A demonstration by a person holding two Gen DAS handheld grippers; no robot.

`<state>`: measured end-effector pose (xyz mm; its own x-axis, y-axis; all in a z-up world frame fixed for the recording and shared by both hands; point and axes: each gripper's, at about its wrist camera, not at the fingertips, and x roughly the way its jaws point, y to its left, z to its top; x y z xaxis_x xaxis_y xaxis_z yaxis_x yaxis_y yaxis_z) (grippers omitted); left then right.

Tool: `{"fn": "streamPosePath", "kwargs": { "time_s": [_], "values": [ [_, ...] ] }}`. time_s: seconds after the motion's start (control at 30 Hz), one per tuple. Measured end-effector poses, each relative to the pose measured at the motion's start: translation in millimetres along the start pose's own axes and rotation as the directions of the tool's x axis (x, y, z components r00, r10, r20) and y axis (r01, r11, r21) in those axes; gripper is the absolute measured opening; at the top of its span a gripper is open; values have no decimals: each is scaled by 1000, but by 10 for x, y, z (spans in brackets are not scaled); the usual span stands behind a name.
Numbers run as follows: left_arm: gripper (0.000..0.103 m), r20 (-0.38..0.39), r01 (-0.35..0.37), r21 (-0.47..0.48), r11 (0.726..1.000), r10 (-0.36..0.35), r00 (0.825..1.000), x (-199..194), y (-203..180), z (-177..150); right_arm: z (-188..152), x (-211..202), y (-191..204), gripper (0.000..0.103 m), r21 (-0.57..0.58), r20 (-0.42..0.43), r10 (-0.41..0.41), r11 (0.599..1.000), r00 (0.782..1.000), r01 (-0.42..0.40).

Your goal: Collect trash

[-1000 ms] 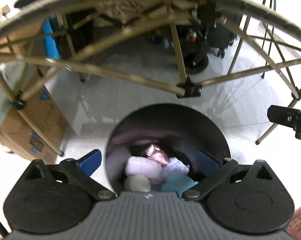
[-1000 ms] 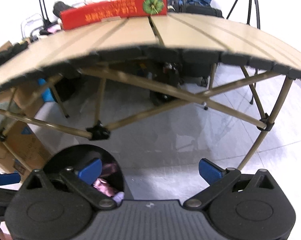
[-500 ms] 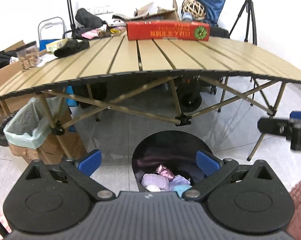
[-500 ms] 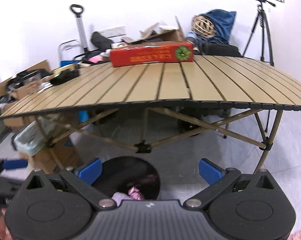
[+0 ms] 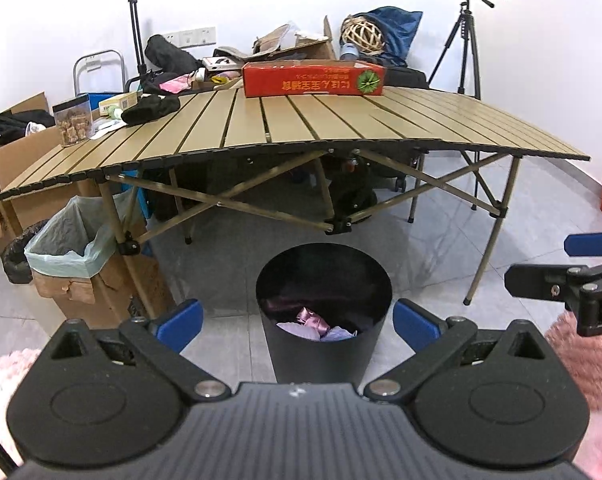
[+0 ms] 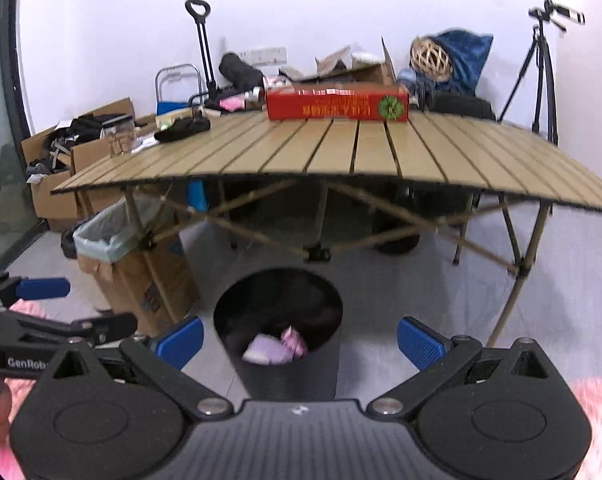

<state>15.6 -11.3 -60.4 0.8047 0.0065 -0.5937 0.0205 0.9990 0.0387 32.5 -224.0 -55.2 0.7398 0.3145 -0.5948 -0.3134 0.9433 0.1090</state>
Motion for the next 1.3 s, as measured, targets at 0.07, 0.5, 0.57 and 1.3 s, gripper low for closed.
{"fn": "streamPosePath", "kwargs": {
  "time_s": [0.07,0.5,0.57,1.3],
  "values": [
    [103,6,2,7,1000,-2,1000,-73,-13,-40,-54,-83,-7,103,17,-7,-6,1000,1000,6],
    [103,38,24,21,999,-24,999,-279,-6,-96,-152,-331,75,103,1,-3,-27,1000,1000,27],
    [103,38,27,23,999,-28,999,-280,-9,-95,-154,-343,76,103,-2,-1,-25,1000,1000,25],
    [103,38,28,23,999,-29,999,-286,-9,-100,-135,-365,45,103,0,4,-29,1000,1000,29]
  ]
}}
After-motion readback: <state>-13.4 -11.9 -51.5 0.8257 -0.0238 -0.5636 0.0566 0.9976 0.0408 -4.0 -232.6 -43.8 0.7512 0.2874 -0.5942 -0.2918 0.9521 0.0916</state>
